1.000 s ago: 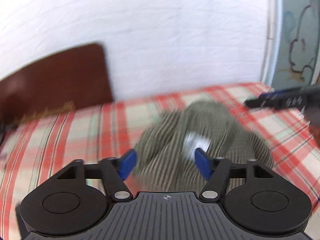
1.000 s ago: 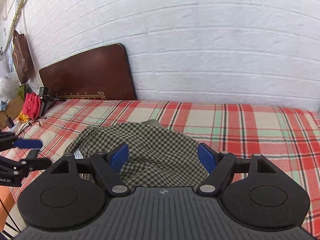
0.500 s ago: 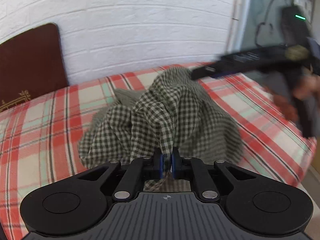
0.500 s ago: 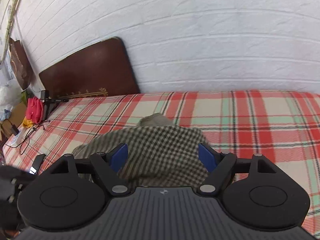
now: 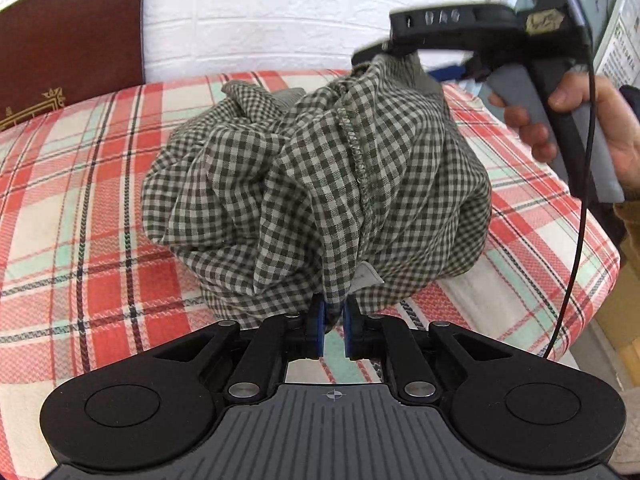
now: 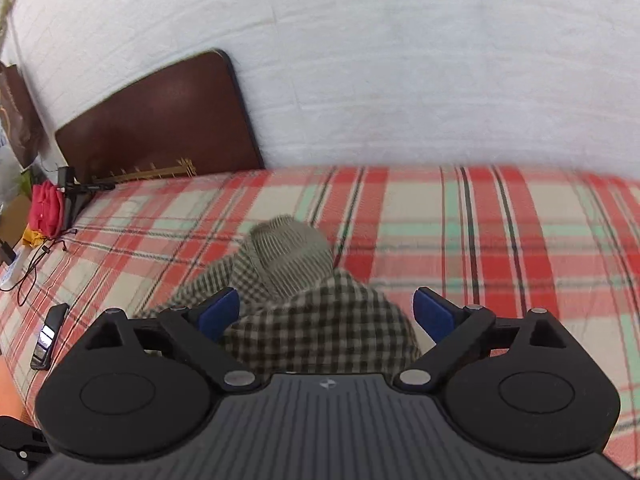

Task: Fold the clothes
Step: 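Pull the shirt away from the headboard and release it with both grippers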

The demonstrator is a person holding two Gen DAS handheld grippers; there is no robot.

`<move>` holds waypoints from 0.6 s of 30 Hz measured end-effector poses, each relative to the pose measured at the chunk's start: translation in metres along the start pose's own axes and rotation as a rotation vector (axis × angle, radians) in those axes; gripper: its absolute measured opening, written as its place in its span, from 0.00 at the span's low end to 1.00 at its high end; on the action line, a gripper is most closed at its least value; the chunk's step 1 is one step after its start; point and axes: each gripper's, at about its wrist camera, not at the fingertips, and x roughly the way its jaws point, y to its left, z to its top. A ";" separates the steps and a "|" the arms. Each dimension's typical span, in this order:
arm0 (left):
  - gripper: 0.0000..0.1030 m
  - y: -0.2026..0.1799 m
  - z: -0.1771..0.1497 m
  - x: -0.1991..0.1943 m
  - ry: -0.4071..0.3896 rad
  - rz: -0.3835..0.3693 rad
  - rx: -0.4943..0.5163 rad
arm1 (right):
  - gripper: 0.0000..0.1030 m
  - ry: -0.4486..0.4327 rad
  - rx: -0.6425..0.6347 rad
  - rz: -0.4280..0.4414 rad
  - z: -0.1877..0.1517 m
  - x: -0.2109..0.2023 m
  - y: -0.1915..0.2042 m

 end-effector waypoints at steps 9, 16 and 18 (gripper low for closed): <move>0.30 0.018 -0.002 -0.037 -0.013 0.061 -0.035 | 0.15 0.126 -0.039 0.135 -0.036 -0.019 0.012; 0.42 0.051 -0.009 -0.085 -0.081 0.213 -0.163 | 0.15 0.351 -0.195 0.242 -0.101 -0.026 0.043; 0.42 0.049 -0.003 -0.084 -0.084 0.209 -0.154 | 0.15 0.415 -0.239 0.273 -0.119 -0.027 0.052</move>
